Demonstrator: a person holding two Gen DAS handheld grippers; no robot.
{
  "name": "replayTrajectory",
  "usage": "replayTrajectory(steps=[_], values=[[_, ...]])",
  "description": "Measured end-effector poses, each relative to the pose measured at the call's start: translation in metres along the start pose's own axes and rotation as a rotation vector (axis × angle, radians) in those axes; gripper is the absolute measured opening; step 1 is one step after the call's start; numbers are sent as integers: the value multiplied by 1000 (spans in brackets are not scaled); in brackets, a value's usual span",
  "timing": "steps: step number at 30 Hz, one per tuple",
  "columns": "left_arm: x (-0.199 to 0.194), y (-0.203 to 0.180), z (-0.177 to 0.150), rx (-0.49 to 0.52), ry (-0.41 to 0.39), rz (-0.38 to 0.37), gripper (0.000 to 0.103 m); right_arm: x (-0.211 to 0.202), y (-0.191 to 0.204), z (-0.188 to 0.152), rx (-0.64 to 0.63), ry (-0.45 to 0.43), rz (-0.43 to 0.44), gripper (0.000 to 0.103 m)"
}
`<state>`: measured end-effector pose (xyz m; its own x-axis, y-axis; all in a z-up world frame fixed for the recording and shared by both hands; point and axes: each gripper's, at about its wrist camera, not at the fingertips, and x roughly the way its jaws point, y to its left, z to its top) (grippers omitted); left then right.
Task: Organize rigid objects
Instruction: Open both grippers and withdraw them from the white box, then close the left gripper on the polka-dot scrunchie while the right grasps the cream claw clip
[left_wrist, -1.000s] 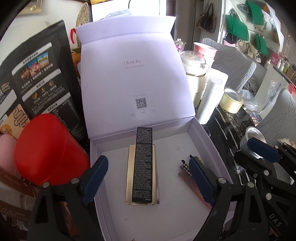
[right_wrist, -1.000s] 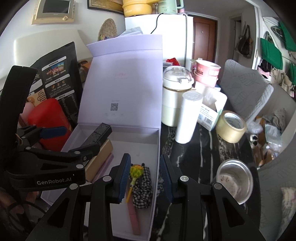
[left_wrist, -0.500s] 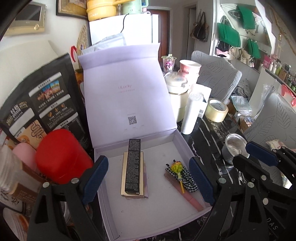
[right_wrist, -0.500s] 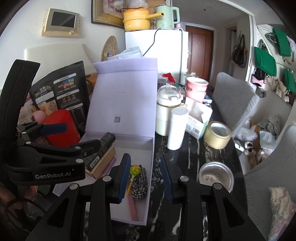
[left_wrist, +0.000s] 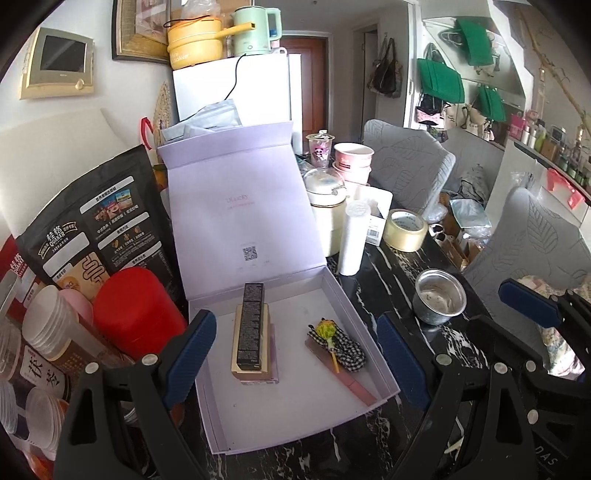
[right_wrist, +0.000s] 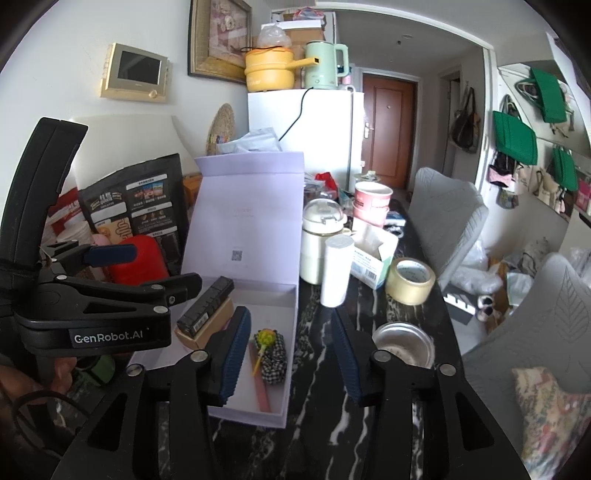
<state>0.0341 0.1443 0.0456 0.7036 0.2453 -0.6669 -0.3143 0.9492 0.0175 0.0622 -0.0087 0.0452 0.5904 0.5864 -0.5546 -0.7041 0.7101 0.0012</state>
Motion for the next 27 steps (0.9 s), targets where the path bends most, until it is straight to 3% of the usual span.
replayTrajectory(steps=[8, 14, 27], values=[[-23, -14, -14, 9, -15, -51, 90, -34, -3, -13, 11, -35, -30, 68], [-37, -24, -27, 32, -21, -39, 90, -55, -3, -26, 6, -45, -75, 71], [-50, -45, -62, 67, 10, -120, 90, -90, -11, -62, 39, -51, -117, 72]])
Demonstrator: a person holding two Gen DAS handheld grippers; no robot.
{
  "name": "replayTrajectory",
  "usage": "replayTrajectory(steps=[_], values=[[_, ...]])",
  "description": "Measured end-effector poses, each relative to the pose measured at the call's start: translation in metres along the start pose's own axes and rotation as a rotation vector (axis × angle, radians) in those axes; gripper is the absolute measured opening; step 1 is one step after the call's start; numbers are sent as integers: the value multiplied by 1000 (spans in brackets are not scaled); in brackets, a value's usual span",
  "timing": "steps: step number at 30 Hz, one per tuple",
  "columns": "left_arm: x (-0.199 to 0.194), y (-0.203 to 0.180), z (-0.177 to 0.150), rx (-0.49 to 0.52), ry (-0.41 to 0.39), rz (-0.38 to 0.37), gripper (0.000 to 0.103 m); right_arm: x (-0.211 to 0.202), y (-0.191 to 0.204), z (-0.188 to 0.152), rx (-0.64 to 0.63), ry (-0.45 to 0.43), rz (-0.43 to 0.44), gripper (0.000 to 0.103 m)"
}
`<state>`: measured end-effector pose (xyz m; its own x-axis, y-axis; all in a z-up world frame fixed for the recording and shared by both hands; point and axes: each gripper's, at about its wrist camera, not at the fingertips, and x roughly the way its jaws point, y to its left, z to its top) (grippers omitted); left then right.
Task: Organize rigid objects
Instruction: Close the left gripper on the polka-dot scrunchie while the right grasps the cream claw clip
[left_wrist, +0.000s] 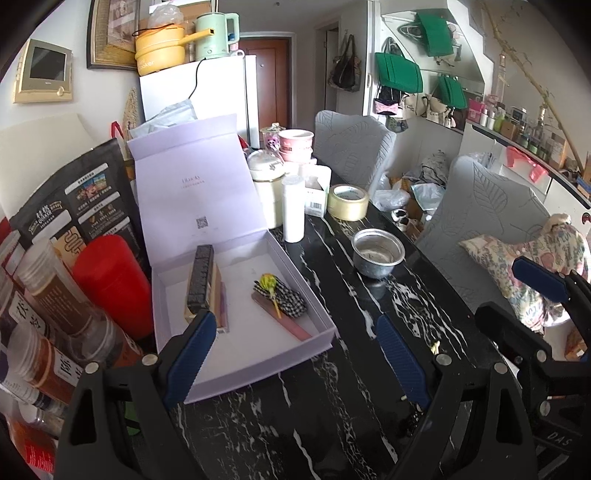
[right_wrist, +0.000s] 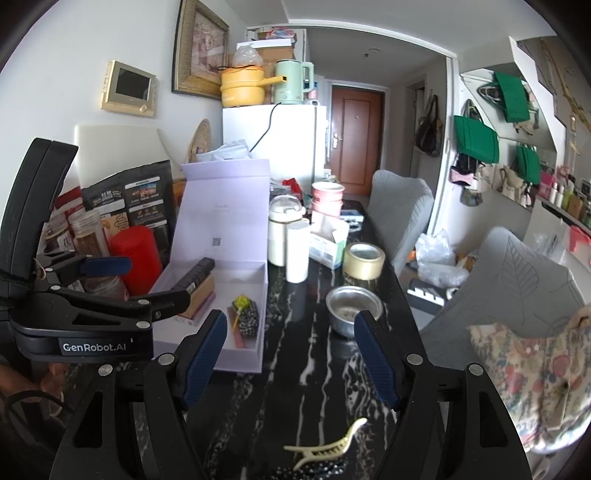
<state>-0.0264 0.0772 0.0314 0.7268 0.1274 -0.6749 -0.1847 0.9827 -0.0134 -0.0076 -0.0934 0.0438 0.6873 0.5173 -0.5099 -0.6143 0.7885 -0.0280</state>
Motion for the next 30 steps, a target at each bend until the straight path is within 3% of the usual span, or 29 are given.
replayTrajectory(steps=[15, 30], values=[[13, -34, -46, 68, 52, -81, 90, -12, -26, -58, 87, 65, -30, 72], [53, -80, -86, 121, 147, -233, 90, -8, -65, -112, 203, 135, -81, 72]])
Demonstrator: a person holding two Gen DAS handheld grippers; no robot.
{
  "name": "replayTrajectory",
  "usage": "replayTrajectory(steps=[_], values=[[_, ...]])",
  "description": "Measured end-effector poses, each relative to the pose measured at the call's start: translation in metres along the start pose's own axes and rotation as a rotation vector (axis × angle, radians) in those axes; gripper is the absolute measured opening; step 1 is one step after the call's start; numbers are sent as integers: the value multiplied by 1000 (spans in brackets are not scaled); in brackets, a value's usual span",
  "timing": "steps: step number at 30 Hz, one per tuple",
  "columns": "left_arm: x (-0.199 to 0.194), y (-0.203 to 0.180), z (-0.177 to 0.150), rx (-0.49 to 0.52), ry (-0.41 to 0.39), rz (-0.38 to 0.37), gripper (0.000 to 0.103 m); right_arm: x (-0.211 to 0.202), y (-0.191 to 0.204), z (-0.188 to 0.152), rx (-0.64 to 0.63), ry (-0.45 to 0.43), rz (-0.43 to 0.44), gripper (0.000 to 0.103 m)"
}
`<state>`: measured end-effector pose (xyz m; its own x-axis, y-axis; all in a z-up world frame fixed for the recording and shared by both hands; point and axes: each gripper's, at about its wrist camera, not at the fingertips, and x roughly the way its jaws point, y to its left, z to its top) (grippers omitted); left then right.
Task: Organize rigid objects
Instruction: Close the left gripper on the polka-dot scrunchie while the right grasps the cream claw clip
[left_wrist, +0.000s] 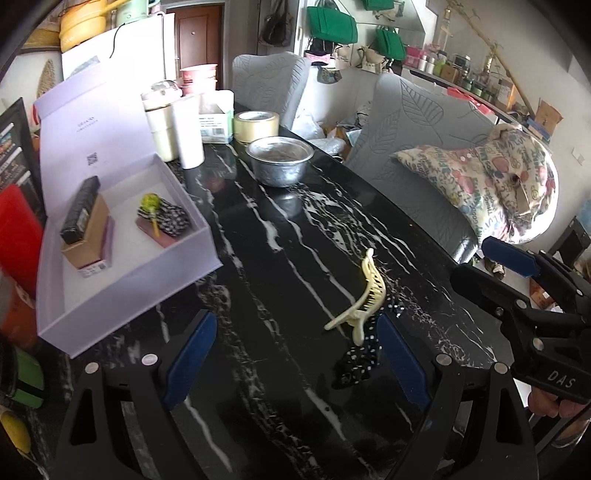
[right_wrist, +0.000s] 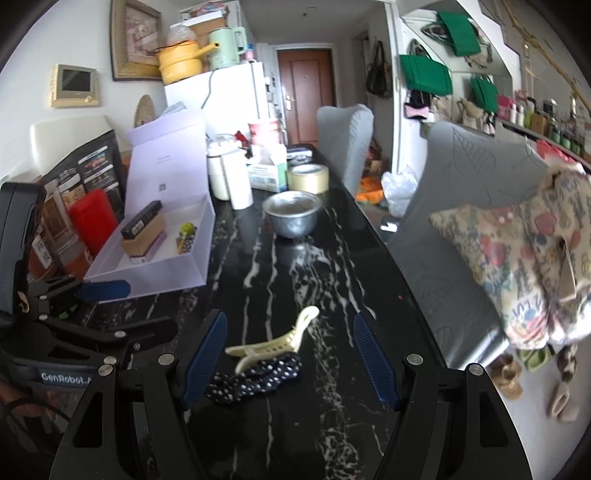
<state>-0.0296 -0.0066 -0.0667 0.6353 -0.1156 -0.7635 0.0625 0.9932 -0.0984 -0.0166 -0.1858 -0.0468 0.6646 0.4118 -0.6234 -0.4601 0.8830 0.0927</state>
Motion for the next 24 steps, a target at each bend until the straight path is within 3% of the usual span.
replayTrajectory(steps=[15, 20, 24], values=[[55, -33, -20, 38, 85, -85, 90, 23, -43, -28, 82, 85, -33, 72], [65, -40, -24, 60, 114, -88, 73, 27, -52, -30, 101, 94, -47, 72], [69, -44, -30, 95, 126, -82, 46, 30, -53, -30, 103, 103, -45, 72]])
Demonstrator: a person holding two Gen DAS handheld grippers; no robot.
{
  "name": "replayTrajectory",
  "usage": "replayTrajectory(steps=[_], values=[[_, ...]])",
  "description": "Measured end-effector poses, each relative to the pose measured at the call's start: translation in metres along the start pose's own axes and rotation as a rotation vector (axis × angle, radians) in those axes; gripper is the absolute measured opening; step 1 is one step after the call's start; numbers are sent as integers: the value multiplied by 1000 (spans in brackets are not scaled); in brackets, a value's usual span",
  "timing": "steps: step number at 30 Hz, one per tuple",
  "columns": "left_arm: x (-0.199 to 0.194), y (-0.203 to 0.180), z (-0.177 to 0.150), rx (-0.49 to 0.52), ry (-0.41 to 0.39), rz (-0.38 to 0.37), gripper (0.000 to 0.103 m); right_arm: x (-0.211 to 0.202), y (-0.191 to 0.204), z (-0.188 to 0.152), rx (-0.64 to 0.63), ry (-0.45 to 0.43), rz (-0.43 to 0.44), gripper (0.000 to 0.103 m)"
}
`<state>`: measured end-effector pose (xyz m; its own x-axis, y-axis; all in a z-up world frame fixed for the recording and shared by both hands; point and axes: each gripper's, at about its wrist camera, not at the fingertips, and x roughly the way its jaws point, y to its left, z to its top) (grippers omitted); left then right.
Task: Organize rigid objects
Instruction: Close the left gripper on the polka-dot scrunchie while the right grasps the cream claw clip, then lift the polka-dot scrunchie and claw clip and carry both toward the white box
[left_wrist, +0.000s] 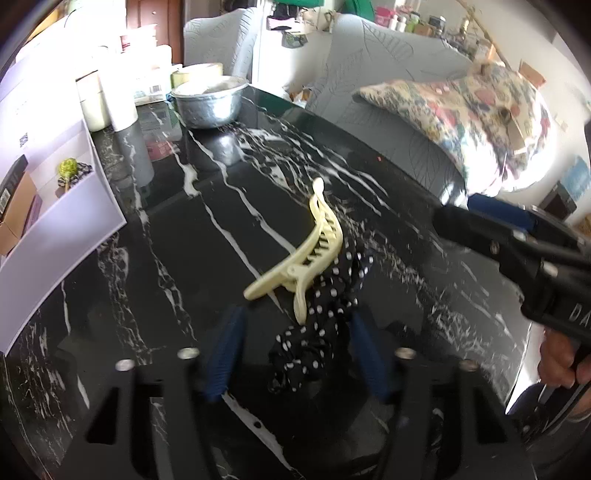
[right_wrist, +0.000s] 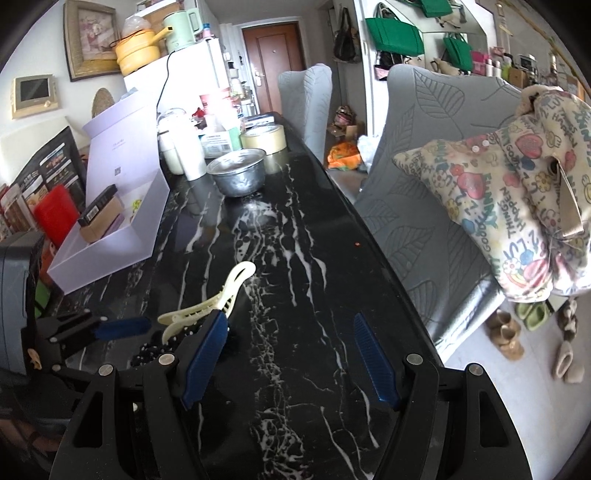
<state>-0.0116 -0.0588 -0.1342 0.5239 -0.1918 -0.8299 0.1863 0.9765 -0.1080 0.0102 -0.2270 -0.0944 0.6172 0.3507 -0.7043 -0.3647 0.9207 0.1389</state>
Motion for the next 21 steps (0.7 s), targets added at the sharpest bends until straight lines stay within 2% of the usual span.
replayTrajectory(steps=[1, 4, 7, 11, 21], values=[[0, -3, -2, 29, -6, 4, 36, 1, 1, 0, -3, 3, 2, 72], [-2, -11, -5, 91, -12, 9, 25, 6, 6, 2, -12, 10, 12, 72], [-6, -12, -10, 115, -22, 6, 21, 13, 13, 5, -22, 22, 31, 72], [-14, -2, -18, 91, -22, -23, 20, 20, 23, 9, -44, 24, 45, 72], [-43, 33, -41, 5, -40, 4, 20, 50, 56, 11, -87, 70, 96, 72]])
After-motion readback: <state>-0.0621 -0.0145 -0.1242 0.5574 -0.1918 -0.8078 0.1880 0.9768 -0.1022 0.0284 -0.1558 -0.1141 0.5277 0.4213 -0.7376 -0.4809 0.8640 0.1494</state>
